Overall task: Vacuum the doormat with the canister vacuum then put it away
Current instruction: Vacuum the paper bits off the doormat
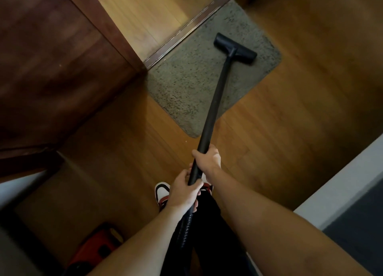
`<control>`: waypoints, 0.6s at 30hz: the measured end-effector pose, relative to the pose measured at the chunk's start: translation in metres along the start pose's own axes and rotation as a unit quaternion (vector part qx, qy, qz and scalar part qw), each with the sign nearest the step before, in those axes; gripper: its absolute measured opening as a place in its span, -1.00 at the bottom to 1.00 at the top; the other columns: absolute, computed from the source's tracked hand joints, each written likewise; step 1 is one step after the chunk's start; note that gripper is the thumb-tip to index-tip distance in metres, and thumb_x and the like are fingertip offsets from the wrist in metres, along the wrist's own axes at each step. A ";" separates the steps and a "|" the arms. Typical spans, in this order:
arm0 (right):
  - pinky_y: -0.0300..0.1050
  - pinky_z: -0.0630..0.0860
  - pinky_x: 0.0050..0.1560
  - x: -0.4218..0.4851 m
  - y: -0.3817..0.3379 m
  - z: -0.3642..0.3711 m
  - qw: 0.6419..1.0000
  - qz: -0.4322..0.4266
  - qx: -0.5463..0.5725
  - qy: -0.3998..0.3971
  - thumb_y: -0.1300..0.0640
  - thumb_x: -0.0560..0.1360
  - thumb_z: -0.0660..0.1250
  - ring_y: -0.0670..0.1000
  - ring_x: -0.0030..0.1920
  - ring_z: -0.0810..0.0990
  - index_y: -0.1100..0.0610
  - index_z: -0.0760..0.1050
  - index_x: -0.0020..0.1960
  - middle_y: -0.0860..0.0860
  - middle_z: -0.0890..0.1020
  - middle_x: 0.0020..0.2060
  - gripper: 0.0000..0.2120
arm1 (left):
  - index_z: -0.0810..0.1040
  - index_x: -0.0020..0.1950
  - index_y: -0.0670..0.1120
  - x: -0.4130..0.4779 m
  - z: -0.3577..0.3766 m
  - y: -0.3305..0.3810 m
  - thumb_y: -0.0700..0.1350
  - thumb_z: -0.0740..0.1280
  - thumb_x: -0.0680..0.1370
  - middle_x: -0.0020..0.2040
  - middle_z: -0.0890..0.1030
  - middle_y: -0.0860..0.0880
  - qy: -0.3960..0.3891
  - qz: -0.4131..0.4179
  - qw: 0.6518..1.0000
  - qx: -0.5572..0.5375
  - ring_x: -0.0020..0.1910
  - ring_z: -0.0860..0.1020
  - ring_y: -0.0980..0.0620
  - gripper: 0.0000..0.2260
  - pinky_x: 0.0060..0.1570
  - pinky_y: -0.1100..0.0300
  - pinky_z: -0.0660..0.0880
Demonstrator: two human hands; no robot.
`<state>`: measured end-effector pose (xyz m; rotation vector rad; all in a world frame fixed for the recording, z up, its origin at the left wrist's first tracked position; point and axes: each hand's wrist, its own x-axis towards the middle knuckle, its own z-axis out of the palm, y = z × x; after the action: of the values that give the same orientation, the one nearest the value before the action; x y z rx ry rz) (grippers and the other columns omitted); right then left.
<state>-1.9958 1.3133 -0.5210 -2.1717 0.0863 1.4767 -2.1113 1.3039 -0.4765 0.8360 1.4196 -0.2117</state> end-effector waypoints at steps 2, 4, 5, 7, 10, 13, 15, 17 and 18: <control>0.16 0.72 -0.11 0.007 -0.003 -0.004 1.000 -0.011 -0.001 0.004 0.13 0.51 0.45 0.15 -0.23 0.75 0.13 0.41 0.18 0.13 0.67 -0.09 -0.68 | 0.54 0.05 -0.03 0.006 0.004 0.005 -0.10 0.37 0.58 -0.39 0.57 -0.02 -0.003 0.001 1.000 -0.006 -0.56 0.45 -0.07 -0.92 -0.56 0.14 0.43; 0.17 0.72 -0.13 0.011 -0.006 -0.005 1.000 -0.014 0.000 0.005 0.15 0.51 0.45 0.15 -0.26 0.75 0.15 0.41 0.18 0.13 0.67 -0.13 -0.68 | 0.54 0.05 -0.01 0.011 0.004 0.007 -0.08 0.38 0.57 -0.40 0.57 -0.01 -0.001 0.003 1.000 -0.003 -0.56 0.46 -0.07 -0.92 -0.55 0.14 0.43; 0.14 0.72 -0.16 0.012 -0.006 -0.004 1.000 -0.016 0.003 0.003 0.16 0.52 0.44 0.13 -0.29 0.74 0.16 0.40 0.18 0.14 0.67 -0.14 -0.69 | 0.55 0.03 0.01 0.012 0.004 0.007 -0.06 0.39 0.56 -0.40 0.58 -0.01 0.001 0.003 1.000 -0.001 -0.56 0.47 -0.07 -0.92 -0.54 0.15 0.44; 0.12 0.72 -0.20 0.012 -0.003 -0.003 1.000 -0.013 0.011 0.001 0.17 0.53 0.43 0.10 -0.34 0.72 0.17 0.40 0.17 0.18 0.68 -0.10 -0.71 | 0.54 -0.02 0.00 0.011 0.002 0.004 -0.03 0.41 0.55 -0.39 0.58 -0.04 0.005 0.003 1.000 0.006 -0.55 0.48 -0.09 -0.91 -0.52 0.14 0.45; 0.16 0.73 -0.20 0.006 0.005 0.007 1.000 -0.006 0.014 0.002 0.17 0.52 0.44 0.12 -0.35 0.73 0.17 0.41 0.18 0.23 0.70 -0.08 -0.69 | 0.51 -0.05 0.00 0.001 -0.005 -0.003 0.02 0.41 0.53 -0.38 0.58 -0.07 0.012 0.005 1.000 0.026 -0.55 0.49 -0.11 -0.87 -0.52 0.15 0.45; 0.12 0.73 -0.21 -0.010 0.017 0.025 1.000 -0.004 0.000 -0.002 0.17 0.52 0.45 0.10 -0.35 0.73 0.18 0.43 0.20 0.21 0.70 -0.13 -0.68 | 0.50 0.01 0.00 -0.012 -0.022 -0.017 -0.03 0.39 0.56 -0.35 0.59 -0.05 0.013 -0.001 1.000 0.025 -0.57 0.49 -0.05 -0.89 -0.54 0.18 0.45; 0.07 0.72 -0.24 -0.022 0.027 0.038 1.000 -0.005 -0.008 -0.010 0.17 0.52 0.45 0.05 -0.37 0.73 0.17 0.43 0.20 0.15 0.68 -0.17 -0.68 | 0.50 0.03 0.02 -0.024 -0.036 -0.030 -0.04 0.39 0.57 -0.32 0.59 -0.06 0.010 -0.011 1.000 0.025 -0.54 0.50 -0.02 -0.90 -0.53 0.19 0.48; -0.07 0.67 -0.36 -0.035 0.039 0.053 0.999 -0.013 -0.023 -0.023 0.16 0.53 0.44 -0.02 -0.41 0.71 0.16 0.41 0.19 0.09 0.65 -0.20 -0.70 | 0.49 0.01 0.05 -0.036 -0.051 -0.047 -0.04 0.39 0.55 -0.31 0.60 -0.06 0.014 -0.011 1.000 0.025 -0.50 0.52 -0.03 -0.90 -0.49 0.17 0.51; -0.12 0.64 -0.41 -0.042 0.045 0.061 0.999 -0.019 -0.031 -0.028 0.16 0.54 0.44 -0.04 -0.42 0.70 0.16 0.41 0.19 0.09 0.65 -0.19 -0.70 | 0.49 0.00 0.05 -0.042 -0.059 -0.056 -0.05 0.39 0.54 -0.29 0.61 -0.08 0.015 -0.011 1.000 0.024 -0.47 0.53 -0.04 -0.89 -0.46 0.16 0.52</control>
<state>-2.0797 1.2915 -0.5178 -2.1669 -0.0203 1.5371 -2.1984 1.2863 -0.4555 0.8675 1.4577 -0.2514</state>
